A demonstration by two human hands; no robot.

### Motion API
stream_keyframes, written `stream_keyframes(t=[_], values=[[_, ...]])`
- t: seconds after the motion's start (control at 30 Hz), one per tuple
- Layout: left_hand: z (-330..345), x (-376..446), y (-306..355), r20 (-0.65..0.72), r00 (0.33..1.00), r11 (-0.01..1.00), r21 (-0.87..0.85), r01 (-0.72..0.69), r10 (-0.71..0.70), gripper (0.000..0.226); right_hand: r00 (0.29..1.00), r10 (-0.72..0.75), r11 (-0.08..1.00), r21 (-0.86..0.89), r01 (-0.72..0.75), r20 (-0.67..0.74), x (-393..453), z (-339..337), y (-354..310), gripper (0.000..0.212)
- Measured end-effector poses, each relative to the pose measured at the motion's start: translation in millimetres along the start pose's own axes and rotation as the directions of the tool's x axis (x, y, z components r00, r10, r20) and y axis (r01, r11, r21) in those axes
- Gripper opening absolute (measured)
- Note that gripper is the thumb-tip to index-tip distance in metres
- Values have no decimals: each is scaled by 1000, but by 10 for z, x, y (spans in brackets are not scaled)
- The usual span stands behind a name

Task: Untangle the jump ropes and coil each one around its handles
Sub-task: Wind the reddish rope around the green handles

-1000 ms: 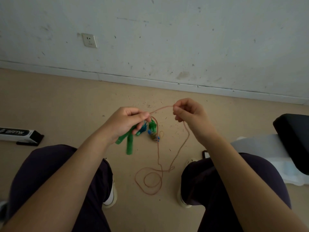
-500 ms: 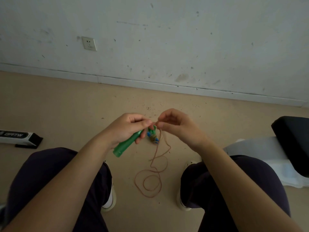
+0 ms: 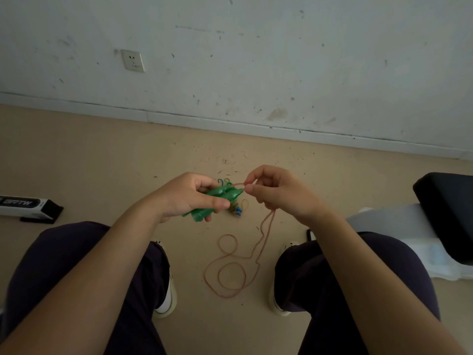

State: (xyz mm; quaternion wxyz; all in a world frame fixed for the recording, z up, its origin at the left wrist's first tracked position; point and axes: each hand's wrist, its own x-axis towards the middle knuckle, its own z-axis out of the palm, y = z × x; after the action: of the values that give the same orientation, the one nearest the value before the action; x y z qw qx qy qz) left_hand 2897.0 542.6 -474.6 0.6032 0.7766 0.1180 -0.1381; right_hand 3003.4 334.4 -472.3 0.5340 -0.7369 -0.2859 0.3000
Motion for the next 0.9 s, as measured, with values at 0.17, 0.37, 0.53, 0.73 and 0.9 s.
stream_keyframes(t=[0.17,0.37,0.53,0.73,0.9], values=[[100,-1,16,30,998,997,48,-58,56,23,997,-4,999,-35,7,73,7,140,33,12],[34,15,-9,16,999,1000,4,-29,29,36,1000,-24,1000,-9,24,-5,39,68,39,7],[54,17,-18,28,999,997,-67,-37,39,40,999,-46,999,-22,46,6,17,58,36,15],[97,1,3,112,993,998,-56,-18,25,42,999,-52,999,-1,52,8,19,107,34,11],[80,2,-21,174,984,1000,1,28,-28,41,995,-62,998,8,62,-73,28,16,51,10]])
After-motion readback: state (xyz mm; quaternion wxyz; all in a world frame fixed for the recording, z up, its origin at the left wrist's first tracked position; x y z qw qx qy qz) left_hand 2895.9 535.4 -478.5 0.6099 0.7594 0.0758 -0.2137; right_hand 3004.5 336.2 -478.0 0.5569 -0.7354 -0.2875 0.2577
